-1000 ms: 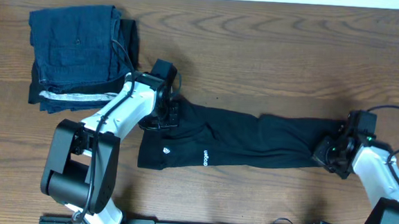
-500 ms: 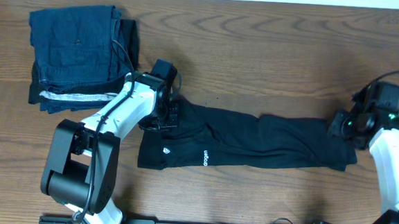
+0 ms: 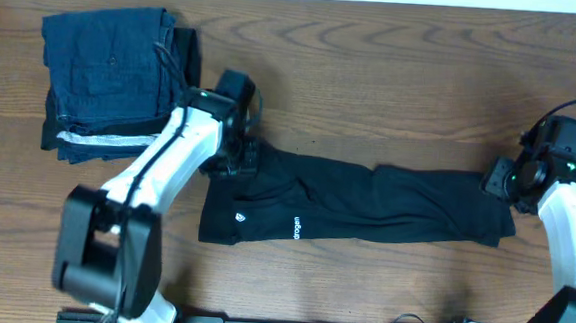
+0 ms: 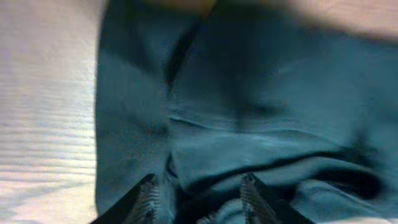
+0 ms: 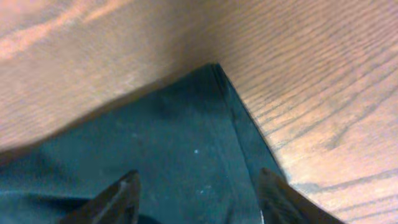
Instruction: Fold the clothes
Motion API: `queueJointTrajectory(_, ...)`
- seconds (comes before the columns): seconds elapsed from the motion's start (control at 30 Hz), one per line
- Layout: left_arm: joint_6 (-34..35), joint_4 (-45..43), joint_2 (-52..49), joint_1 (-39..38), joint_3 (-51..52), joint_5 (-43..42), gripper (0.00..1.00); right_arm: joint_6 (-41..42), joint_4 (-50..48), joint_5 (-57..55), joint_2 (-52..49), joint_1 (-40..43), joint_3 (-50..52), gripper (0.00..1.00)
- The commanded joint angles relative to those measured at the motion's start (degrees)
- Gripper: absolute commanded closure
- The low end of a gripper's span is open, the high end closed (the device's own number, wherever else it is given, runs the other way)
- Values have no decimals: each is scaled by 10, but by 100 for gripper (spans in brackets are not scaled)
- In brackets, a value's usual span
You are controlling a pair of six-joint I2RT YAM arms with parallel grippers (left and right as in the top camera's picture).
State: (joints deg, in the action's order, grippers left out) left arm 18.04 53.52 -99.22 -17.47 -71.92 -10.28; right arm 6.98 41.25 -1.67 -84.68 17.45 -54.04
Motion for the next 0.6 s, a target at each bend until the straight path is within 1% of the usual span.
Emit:
queueJointTrajectory(0.0,1,14,54,1,-19,5,50,-29,-8,-14,-19,14,9,48)
queueJointTrajectory(0.17,8,52,92,21,-19,5,47,-46,-19,-11,-56,44,9,50)
queueJointTrajectory(0.23,10,70,97,34,-19,5,47,-60,-25,-11,-72,53,9,54)
queueJointTrajectory(0.4,9,93,96,59,-17,5,47,-81,-47,5,-94,61,9,54)
queueJointTrajectory(0.5,10,92,96,62,-17,5,47,-82,-48,1,-104,61,10,49)
queueJointTrajectory(0.57,10,93,96,62,-17,5,47,-81,-49,-7,-113,62,10,47)
